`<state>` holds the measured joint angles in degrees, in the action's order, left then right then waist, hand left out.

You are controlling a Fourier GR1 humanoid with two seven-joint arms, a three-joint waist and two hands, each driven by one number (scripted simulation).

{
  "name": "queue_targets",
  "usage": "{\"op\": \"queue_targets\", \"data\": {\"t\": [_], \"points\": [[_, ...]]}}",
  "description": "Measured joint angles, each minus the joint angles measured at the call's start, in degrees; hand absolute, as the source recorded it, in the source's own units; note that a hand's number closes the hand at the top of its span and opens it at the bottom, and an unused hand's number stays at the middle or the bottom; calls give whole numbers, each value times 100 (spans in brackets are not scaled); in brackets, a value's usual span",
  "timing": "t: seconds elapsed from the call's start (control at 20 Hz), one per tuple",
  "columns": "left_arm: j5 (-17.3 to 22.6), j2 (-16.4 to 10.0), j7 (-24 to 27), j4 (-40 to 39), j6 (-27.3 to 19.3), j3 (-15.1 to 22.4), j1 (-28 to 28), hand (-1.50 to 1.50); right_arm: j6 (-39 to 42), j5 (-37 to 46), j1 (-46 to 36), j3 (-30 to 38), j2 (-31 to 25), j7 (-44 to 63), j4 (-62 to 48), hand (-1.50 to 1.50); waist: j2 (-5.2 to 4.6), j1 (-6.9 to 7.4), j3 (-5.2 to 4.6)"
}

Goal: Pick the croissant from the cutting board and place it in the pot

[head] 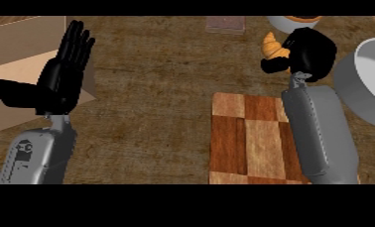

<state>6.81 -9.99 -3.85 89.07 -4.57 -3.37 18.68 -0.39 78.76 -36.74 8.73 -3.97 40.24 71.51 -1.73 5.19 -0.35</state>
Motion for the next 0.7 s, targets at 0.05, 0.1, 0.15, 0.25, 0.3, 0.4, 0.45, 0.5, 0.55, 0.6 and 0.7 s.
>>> {"op": "queue_targets", "data": {"t": [0.05,0.1,0.15,0.25,0.3,0.4,0.45,0.5,0.55,0.6,0.7], "points": [[-1,9,-8,-1,-1,10,7,0,-95,233,-198,58,-10,380,-83,150,6,16,1],[19,-2,-7,-20,27,3,12,0,-182,462,-406,116,-47,731,-164,150,9,19,2],[31,-22,-21,-29,45,-10,24,0,-268,710,-603,152,-92,1067,-263,150,12,30,2],[4,28,13,-31,25,32,16,0,-402,1198,-989,203,-193,1587,-511,150,9,48,6],[-13,41,-5,-11,11,55,18,0,-479,1451,-1136,198,-219,1805,-632,150,19,36,9],[1,16,30,-39,18,6,-3,0,-522,1919,-1438,219,-299,2069,-861,150,32,-4,12],[-4,32,31,-45,0,5,1,0,-525,2125,-1589,235,-322,2164,-963,150,42,-36,14],[-13,22,12,-45,-14,-5,2,0,-536,2318,-1719,249,-336,2245,-1055,150,54,-68,17],[-27,26,40,-90,-34,-24,-16,0,-566,2487,-1807,275,-331,2320,-1148,150,59,-103,18],[-27,14,69,-124,-35,-54,-29,0,-587,2638,-1881,311,-341,2384,-1208,150,67,-142,20],[-4,-30,45,-141,-48,-133,-29,0,-596,2850,-1960,412,-361,2466,-1296,150,94,-227,24]]}}
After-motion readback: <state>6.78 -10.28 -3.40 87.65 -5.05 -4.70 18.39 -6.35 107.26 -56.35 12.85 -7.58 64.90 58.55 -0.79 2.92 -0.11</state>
